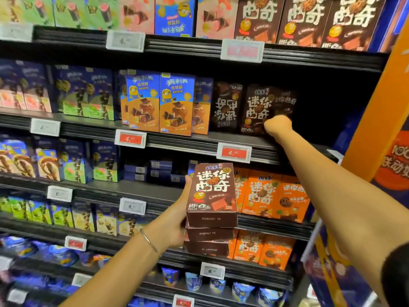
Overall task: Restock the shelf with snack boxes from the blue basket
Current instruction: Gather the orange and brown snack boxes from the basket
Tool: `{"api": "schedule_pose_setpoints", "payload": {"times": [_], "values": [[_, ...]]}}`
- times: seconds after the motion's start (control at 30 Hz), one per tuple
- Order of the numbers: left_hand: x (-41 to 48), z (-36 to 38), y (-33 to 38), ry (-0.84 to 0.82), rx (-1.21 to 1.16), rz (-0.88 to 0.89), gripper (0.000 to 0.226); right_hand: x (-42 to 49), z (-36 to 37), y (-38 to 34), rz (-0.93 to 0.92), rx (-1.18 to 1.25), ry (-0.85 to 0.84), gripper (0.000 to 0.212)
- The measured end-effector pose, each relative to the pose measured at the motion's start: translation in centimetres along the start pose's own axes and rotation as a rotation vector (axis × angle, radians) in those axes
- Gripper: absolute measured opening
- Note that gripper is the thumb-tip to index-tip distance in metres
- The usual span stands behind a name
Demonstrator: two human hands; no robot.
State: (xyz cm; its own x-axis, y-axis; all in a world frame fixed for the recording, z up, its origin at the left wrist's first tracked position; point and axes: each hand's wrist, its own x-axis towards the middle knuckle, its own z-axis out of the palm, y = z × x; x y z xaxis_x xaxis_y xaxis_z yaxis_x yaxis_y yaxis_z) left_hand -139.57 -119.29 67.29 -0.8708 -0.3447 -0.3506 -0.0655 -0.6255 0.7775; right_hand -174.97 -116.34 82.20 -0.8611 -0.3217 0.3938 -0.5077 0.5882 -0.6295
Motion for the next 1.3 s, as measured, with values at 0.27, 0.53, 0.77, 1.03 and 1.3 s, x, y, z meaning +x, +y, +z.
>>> {"api": "schedule_pose_setpoints", "payload": {"times": [0.27, 0.53, 0.77, 1.03, 1.3], "values": [[0.2, 0.5, -0.2, 0.032, 0.029, -0.006, 0.084, -0.6, 0.0, -0.9, -0.037, -0.209, -0.075, 0.038], [0.1, 0.8, 0.0, 0.059, 0.075, 0.013, 0.086, -2.2, -0.3, -1.4, -0.002, -0.226, -0.063, 0.038], [0.5, 0.2, -0.2, 0.06, 0.042, 0.013, 0.083, -8.8, -3.8, -2.8, -0.042, 0.135, 0.186, 0.048], [0.1, -0.1, -1.1, 0.025, 0.057, 0.098, 0.08, -23.9, -5.0, -1.1, -0.31, 0.546, 0.005, 0.021], [-0.4, -0.5, -2.0, 0.017, 0.099, 0.255, 0.076, -27.7, -3.0, 1.7, -0.121, 0.37, -0.469, 0.046]]}}
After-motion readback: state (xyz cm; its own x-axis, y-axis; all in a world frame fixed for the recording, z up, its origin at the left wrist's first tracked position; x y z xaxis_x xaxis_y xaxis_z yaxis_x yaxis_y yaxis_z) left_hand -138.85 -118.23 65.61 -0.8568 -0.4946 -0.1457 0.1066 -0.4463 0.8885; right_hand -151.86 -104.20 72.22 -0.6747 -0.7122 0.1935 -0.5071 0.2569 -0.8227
